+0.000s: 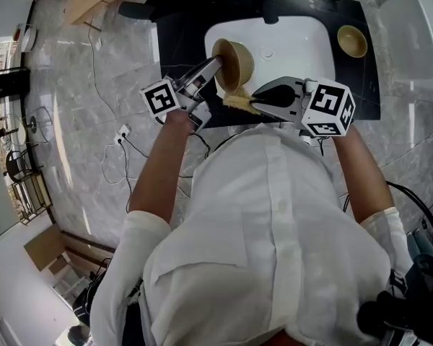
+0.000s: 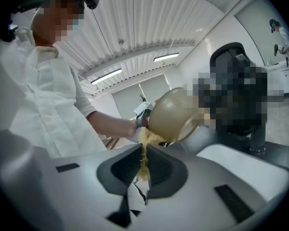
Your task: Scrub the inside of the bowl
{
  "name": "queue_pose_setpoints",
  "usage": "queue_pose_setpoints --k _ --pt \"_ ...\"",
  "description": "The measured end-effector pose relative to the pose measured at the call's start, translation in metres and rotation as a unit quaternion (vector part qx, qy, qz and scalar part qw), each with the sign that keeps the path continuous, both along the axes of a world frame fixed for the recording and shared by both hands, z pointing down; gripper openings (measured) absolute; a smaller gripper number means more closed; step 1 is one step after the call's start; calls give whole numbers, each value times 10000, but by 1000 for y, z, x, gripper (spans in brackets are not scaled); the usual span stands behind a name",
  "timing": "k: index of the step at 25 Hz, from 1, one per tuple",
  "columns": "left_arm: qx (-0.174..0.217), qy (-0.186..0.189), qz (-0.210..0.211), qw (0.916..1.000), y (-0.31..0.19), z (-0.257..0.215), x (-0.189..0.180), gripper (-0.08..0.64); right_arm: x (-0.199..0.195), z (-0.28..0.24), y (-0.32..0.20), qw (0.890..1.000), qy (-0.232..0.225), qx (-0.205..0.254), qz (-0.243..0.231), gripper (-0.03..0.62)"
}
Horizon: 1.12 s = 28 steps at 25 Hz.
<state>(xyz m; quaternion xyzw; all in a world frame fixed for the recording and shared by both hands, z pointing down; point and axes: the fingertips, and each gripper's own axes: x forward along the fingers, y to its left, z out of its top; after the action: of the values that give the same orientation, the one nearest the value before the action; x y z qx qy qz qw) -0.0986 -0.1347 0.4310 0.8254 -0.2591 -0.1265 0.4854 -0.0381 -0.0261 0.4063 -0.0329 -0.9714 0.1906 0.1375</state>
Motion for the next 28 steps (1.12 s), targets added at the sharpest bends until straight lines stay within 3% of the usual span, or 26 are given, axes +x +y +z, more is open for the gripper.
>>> queue_pose_setpoints --k 4,9,18,23,28 --pt "-119 -87 74 9999 2 12 -11 17 -3 -5 -1 9999 43 36 144 26" --pt "-65 -665 233 9975 6 27 -30 17 -5 -7 -7 9989 155 37 430 26" --pt "-255 -1047 461 9931 16 49 -66 17 -14 -17 -33 9919 80 13 1265 26" --pt "-398 -1566 401 9860 17 67 -105 17 -16 -11 -62 9712 -98 -20 2382 26" --pt "-621 -2072 243 9760 9 85 -138 17 -21 28 -65 9529 376 -198 3002 26"
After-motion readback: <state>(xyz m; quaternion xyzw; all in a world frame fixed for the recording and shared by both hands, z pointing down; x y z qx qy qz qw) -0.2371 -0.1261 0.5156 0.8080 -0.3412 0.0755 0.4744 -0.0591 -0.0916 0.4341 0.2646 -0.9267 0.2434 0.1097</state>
